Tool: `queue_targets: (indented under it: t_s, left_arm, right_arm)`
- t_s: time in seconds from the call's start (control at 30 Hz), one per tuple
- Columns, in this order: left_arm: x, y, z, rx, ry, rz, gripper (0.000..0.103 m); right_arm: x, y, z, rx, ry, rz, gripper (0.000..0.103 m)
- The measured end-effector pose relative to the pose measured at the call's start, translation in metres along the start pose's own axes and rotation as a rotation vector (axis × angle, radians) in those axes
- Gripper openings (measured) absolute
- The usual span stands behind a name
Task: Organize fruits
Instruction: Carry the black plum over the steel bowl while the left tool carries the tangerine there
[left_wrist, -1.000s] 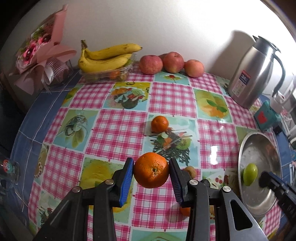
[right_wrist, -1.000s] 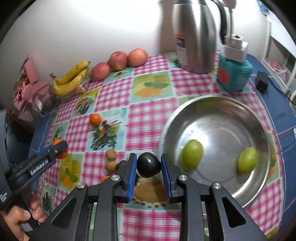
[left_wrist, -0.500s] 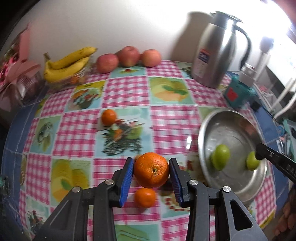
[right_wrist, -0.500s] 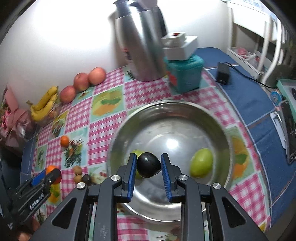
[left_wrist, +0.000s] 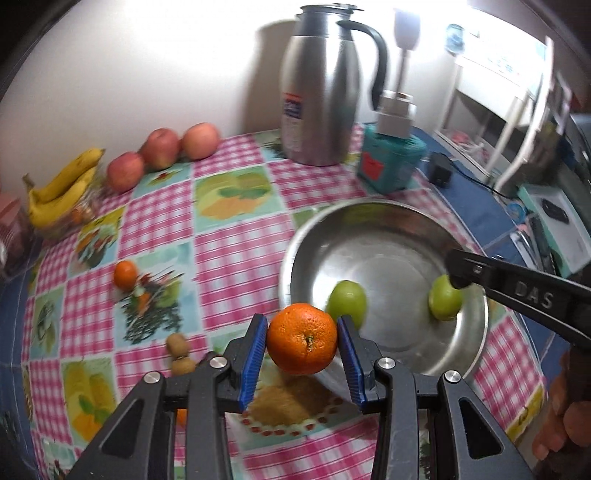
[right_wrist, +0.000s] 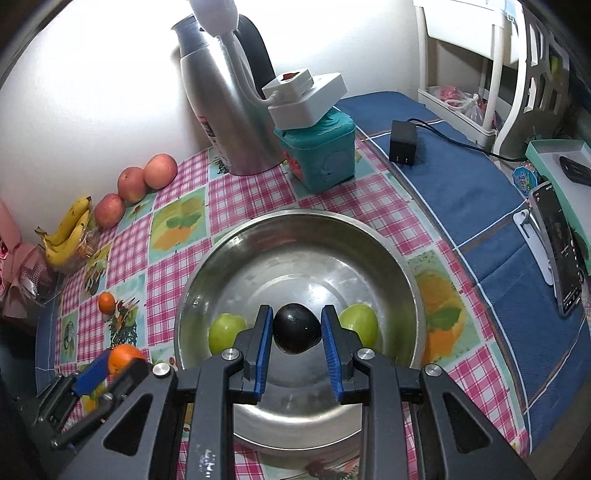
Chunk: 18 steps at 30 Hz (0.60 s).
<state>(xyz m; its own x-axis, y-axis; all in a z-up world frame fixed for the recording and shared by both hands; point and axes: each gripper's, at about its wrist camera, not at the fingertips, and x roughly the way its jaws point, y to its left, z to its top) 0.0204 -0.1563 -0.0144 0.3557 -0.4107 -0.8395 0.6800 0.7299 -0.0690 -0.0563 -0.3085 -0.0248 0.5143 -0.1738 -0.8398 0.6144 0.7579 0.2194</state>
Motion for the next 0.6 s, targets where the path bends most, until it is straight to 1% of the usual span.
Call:
queue_targets:
  t_s: [0.23, 0.6]
  left_arm:
    - [0.009, -0.019, -0.004, 0.046, 0.001, -0.021, 0.042]
    - [0.029, -0.031, -0.012, 0.082, 0.055, -0.021, 0.042]
  right_arm:
    - [0.003, 0.000, -0.002, -0.005, 0.020, 0.000, 0.028]
    - [0.020, -0.002, -0.011, 0.000, 0.100, 0.021, 0.028]
